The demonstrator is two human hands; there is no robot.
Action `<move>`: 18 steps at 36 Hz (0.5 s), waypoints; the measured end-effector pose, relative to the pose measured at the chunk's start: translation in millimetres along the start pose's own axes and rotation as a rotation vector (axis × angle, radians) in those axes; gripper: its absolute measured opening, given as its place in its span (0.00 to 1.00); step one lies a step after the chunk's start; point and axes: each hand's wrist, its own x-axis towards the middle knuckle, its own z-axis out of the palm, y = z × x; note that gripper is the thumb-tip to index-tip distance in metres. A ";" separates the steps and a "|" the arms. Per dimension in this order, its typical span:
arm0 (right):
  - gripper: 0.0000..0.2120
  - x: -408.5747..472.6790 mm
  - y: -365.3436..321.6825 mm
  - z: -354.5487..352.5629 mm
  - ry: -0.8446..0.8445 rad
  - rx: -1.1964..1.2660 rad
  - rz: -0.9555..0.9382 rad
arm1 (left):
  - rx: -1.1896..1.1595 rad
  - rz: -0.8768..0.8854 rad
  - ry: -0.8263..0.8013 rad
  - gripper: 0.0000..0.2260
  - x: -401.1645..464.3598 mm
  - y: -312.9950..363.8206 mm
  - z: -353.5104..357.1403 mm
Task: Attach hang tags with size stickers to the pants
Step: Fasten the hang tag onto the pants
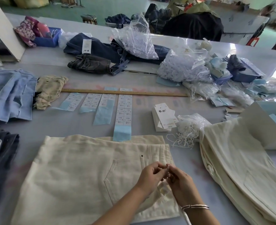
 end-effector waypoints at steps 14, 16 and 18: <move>0.11 -1.2 -8.5 -7.6 0.211 -0.301 -0.142 | 0.995 0.165 0.368 0.21 -0.4 0.7 -102.4; 0.12 -4.2 -14.1 -6.2 0.192 -0.343 -0.196 | 1.123 0.100 0.667 0.24 -12.3 2.0 -162.1; 0.12 -8.7 -16.6 -0.8 0.147 -0.379 -0.226 | 1.048 -0.149 0.906 0.28 -33.8 1.3 -222.9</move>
